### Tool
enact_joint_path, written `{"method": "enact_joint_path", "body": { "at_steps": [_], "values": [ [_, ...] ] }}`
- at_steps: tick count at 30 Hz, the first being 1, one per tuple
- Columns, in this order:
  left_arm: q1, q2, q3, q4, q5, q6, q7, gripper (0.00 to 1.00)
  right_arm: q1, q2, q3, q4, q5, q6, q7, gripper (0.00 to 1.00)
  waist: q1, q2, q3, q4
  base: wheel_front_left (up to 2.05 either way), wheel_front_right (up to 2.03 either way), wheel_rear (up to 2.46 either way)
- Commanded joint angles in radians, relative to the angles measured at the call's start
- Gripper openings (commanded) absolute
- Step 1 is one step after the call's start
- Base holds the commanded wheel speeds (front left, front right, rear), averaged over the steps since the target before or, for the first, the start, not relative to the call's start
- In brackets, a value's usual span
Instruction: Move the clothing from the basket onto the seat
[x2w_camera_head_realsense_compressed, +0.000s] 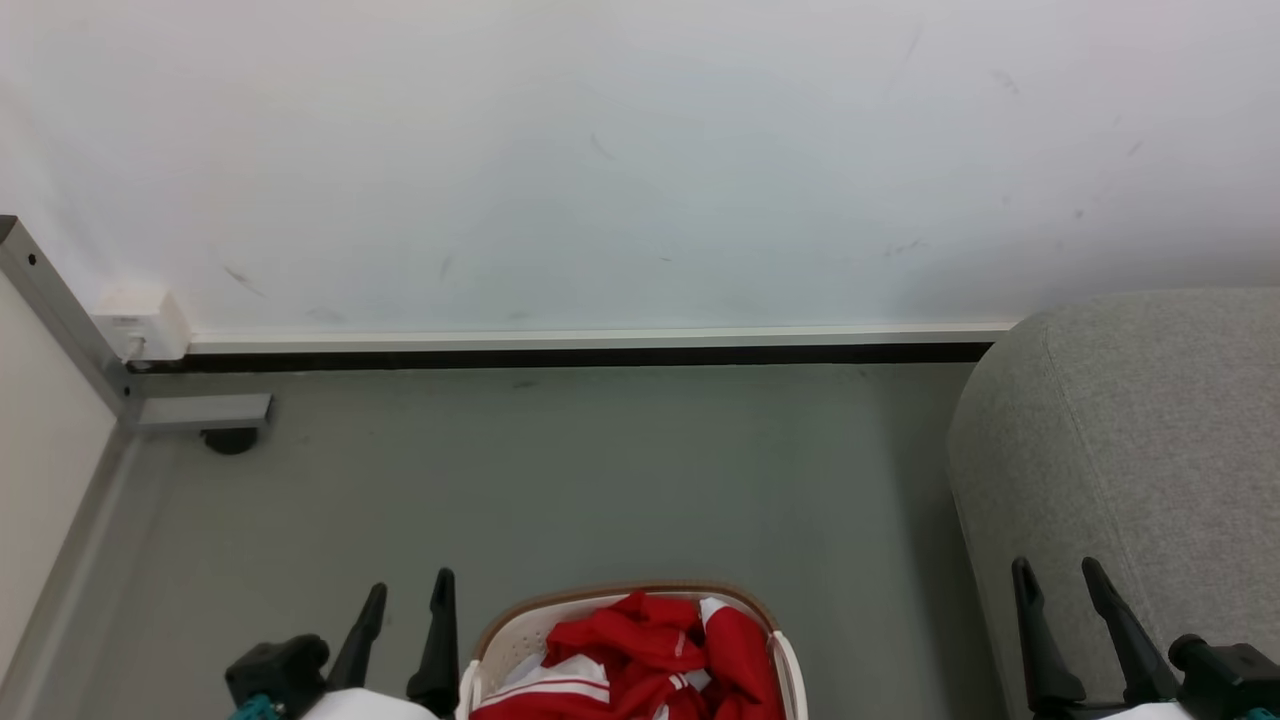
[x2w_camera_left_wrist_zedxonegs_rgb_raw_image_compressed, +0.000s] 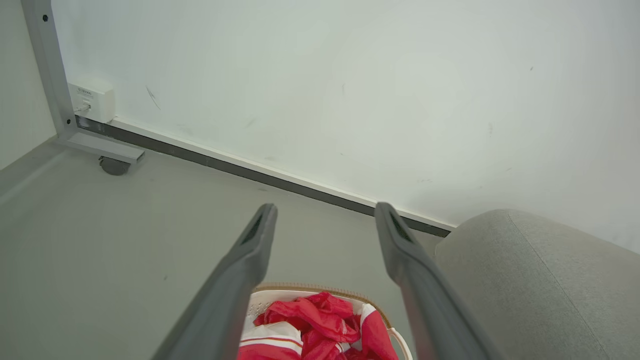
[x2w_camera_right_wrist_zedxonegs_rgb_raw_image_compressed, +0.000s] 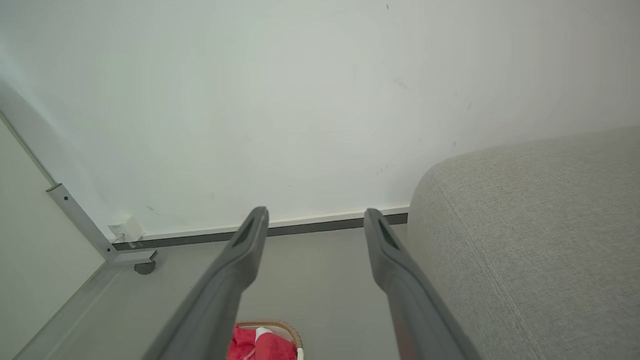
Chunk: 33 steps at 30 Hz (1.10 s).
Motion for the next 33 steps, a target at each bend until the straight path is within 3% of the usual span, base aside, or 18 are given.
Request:
{"method": "enact_joint_path", "body": {
  "at_steps": [1, 33],
  "values": [
    [0.004, 0.009, 0.001, -0.001, 0.038, 0.003, -0.011, 1.0, 0.005, -0.009, 0.004, -0.001, -0.03, 0.005, -0.011, 1.0, 0.0, -0.0001, 0.0, -0.001, 0.0, 0.0, 0.0],
    [0.029, 0.012, 0.008, 0.034, 0.309, 0.005, -0.074, 1.0, 0.02, 0.003, 0.012, 0.039, -0.237, 0.007, -0.074, 1.0, 0.0, -0.0001, 0.004, 0.003, 0.0, 0.0, 0.0]
  ]
}}
